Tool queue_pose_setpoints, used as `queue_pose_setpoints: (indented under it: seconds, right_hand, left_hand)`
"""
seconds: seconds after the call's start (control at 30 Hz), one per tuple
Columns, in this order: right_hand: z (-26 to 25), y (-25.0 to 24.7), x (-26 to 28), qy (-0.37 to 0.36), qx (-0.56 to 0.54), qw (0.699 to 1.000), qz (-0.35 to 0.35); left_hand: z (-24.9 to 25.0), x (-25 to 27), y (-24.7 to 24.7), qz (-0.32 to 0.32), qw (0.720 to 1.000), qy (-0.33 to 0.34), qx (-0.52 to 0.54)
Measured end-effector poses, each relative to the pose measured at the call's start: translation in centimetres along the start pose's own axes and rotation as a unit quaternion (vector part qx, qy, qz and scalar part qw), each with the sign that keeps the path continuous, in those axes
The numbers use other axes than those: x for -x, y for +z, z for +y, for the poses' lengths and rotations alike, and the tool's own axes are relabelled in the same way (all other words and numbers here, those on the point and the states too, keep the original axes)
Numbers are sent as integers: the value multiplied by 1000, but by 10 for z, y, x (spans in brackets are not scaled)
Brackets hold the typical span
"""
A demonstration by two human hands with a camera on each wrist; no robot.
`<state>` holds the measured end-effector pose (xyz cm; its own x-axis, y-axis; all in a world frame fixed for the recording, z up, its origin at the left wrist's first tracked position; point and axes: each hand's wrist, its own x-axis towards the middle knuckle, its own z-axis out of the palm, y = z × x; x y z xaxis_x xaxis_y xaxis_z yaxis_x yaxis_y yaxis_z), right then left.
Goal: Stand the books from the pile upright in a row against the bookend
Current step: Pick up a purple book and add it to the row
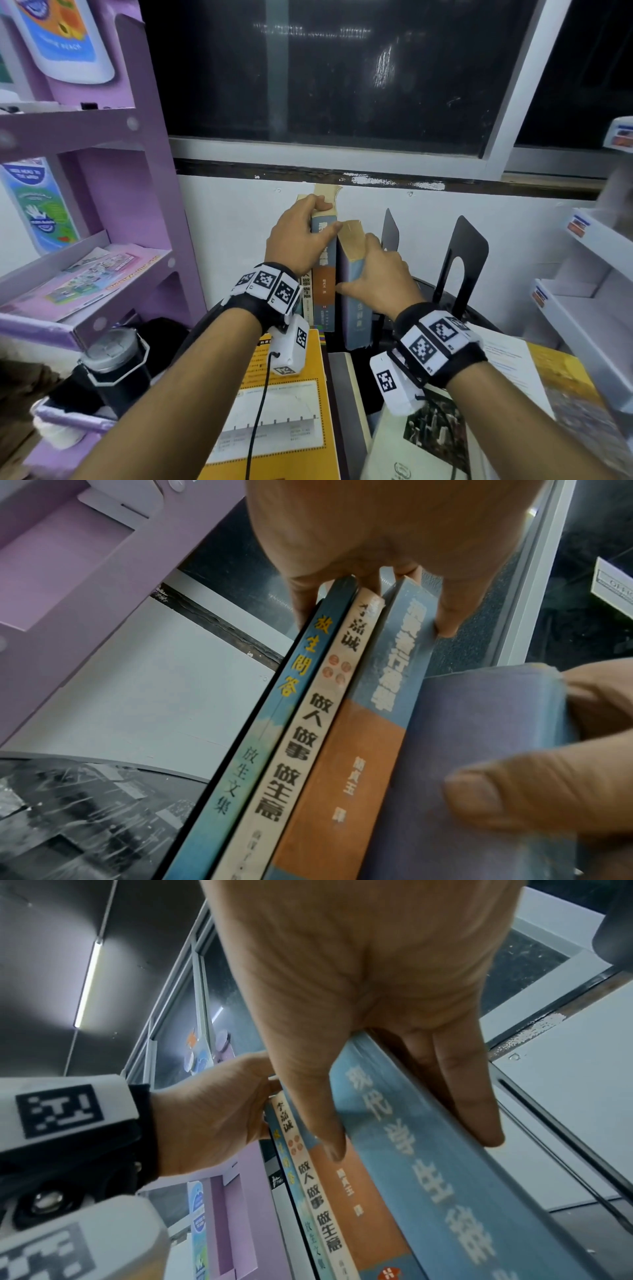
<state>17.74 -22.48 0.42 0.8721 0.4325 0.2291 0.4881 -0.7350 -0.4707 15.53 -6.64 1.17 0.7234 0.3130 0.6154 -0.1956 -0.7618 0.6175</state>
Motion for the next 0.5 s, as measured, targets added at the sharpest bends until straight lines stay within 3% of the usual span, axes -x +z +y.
queue_pose_setpoints:
  seconds: [0.13, 0.5]
  right_hand:
    - [3, -2, 6, -24, -6, 999, -28]
    - [-2, 11, 0, -13, -42, 998, 40]
  left_hand:
    - [0, 0, 0, -2, 1000, 2, 0]
    - [-1, 0, 1, -4, 1000, 5, 3]
